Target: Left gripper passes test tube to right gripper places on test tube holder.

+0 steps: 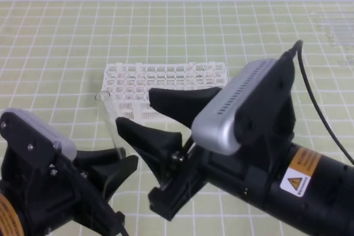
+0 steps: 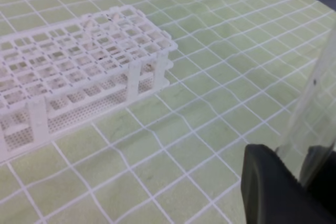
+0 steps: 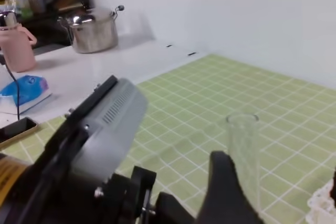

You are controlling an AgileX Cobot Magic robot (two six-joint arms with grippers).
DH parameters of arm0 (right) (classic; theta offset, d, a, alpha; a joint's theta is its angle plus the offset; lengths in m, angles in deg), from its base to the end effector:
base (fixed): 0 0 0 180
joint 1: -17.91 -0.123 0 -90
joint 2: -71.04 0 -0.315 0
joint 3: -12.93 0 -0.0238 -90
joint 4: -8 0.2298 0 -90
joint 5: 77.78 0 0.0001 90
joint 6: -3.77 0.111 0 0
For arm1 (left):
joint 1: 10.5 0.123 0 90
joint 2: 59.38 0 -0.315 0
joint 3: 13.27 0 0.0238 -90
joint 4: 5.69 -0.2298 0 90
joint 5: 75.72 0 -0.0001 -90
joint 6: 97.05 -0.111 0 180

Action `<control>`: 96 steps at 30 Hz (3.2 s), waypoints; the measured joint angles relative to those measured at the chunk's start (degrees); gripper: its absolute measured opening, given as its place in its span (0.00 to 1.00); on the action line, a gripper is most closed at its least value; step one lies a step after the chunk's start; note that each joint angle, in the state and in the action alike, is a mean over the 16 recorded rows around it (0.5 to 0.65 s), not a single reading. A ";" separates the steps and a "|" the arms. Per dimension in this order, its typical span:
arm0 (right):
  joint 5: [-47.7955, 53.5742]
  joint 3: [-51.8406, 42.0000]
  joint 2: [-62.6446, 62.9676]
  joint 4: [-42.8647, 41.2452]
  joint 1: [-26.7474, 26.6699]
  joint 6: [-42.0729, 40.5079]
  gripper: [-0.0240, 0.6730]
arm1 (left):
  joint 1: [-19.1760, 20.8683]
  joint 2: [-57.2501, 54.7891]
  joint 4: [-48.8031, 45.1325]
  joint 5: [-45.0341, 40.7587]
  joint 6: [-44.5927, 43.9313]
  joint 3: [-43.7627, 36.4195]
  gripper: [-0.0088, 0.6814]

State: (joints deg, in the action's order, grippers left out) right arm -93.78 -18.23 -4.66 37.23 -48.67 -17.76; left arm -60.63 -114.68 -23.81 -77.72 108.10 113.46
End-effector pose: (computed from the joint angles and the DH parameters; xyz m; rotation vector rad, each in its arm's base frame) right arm 0.1166 0.2316 0.3789 -0.7478 1.5175 0.8682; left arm 0.0971 -0.1144 0.2924 0.7217 1.8484 -0.6495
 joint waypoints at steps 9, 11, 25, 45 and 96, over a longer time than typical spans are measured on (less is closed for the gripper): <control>-1.25 2.55 -3.43 -0.53 0.00 -0.01 0.70 | 0.00 -0.01 0.00 -0.48 -0.02 0.16 0.05; -1.78 2.96 -4.27 -0.74 0.00 -0.02 0.72 | 0.00 -0.01 0.00 -0.49 -0.02 0.16 0.04; -8.00 3.77 -9.07 -1.81 0.11 -0.11 0.77 | 0.00 -0.01 0.00 -0.24 -0.01 0.17 0.04; -13.36 3.90 -13.01 -2.07 0.12 -0.11 0.76 | 0.01 -0.01 -0.32 -0.70 -0.37 0.16 0.04; -13.08 5.71 -16.18 -4.62 0.12 -0.10 0.36 | 0.00 -0.01 -0.63 -2.86 -0.47 0.16 0.04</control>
State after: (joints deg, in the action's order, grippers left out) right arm -106.86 -12.52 -20.85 32.61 -48.54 -17.86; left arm -60.63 -114.68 -24.44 -80.58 107.63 113.63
